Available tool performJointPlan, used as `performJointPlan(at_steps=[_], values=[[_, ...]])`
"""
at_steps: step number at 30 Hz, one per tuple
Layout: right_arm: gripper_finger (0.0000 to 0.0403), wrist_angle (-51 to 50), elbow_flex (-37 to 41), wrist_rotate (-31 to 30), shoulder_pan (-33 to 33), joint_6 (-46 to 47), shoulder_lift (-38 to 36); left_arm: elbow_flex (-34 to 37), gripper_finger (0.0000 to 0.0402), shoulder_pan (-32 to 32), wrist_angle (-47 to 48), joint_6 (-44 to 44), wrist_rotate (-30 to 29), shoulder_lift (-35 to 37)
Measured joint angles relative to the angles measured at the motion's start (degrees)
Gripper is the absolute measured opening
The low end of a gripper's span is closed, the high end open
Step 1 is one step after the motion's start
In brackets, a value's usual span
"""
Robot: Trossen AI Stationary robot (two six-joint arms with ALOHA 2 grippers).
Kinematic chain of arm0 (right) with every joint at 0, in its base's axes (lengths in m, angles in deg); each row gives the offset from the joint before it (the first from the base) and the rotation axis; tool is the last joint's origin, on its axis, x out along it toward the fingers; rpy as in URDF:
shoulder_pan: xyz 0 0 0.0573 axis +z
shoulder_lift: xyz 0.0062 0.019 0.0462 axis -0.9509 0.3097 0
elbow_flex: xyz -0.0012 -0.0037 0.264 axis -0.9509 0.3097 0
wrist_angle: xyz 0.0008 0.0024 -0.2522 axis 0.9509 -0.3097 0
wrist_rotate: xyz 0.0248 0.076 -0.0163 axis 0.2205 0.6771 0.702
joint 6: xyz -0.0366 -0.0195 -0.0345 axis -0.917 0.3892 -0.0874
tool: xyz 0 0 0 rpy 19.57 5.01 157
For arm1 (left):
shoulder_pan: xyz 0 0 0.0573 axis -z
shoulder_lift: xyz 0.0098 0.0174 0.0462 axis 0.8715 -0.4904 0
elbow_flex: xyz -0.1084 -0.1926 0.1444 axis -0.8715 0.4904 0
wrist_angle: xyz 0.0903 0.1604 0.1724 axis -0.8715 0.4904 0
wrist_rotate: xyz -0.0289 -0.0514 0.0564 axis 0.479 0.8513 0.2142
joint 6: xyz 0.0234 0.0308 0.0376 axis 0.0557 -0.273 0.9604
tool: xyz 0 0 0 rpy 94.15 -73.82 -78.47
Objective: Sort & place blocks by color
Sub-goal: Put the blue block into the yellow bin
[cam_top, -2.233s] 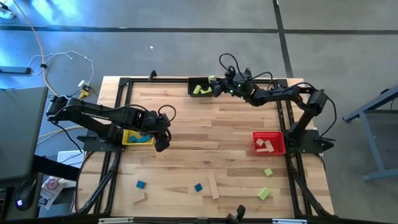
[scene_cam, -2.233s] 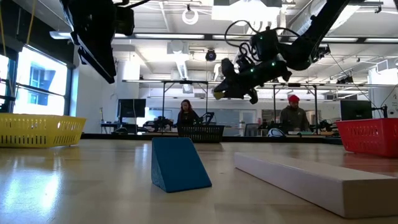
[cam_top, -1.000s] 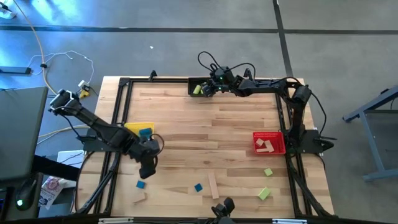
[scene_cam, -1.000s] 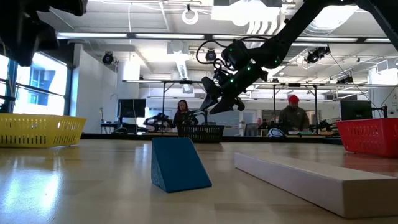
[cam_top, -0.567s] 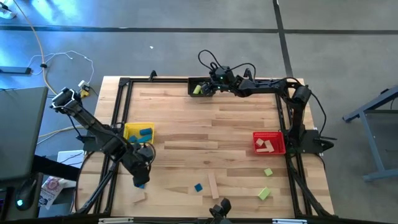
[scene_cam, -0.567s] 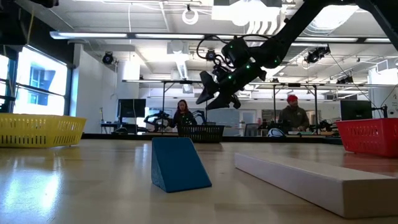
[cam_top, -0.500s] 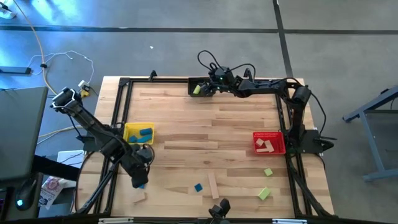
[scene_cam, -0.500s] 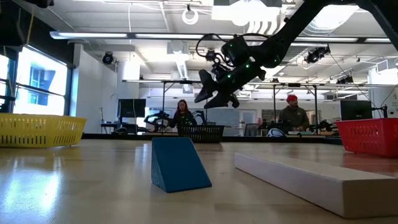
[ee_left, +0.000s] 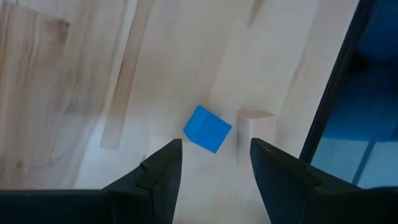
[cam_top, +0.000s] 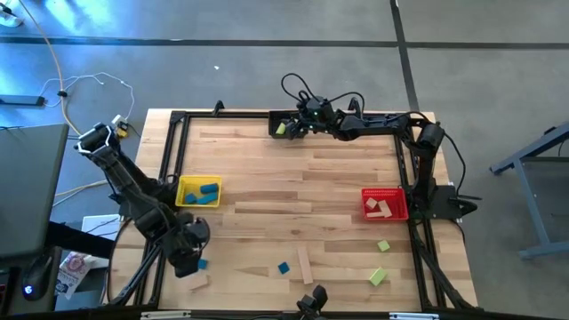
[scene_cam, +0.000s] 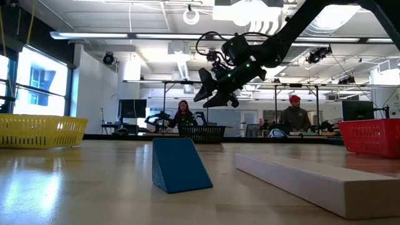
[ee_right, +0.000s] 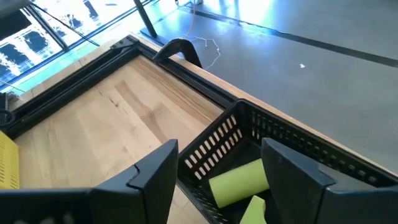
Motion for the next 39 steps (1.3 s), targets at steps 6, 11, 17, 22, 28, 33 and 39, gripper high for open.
performJointPlan(at_steps=[6,11,17,22,28,33,39], values=[[0.0215,0.00,0.00,0.51,0.00,-0.49,-0.01,0.00,0.0175,2.56,-2.60,7.30,-2.43,-2.96],[0.0215,0.00,0.00,0.87,0.00,-1.38,-0.02,0.00,0.0175,3.28,-5.07,12.82,0.45,-7.83],[0.0215,0.00,0.00,0.87,0.00,-1.31,-0.02,0.00,0.0175,3.58,-6.45,17.77,1.38,-12.49],[0.0215,0.00,0.00,0.98,0.00,-0.33,-0.02,0.00,0.0175,3.57,-6.43,17.78,1.25,-15.32],[0.0215,0.01,0.00,1.03,0.00,-0.22,-0.02,0.00,0.0174,3.56,-6.73,17.48,1.69,-17.73],[0.0215,0.00,0.00,1.13,0.00,-0.20,-0.02,0.00,0.0174,3.56,-6.82,17.49,1.42,-19.05],[0.0215,-1.50,0.02,4.28,0.21,-0.34,-1.38,0.00,0.0167,3.52,-6.92,17.26,-0.98,-19.71]])
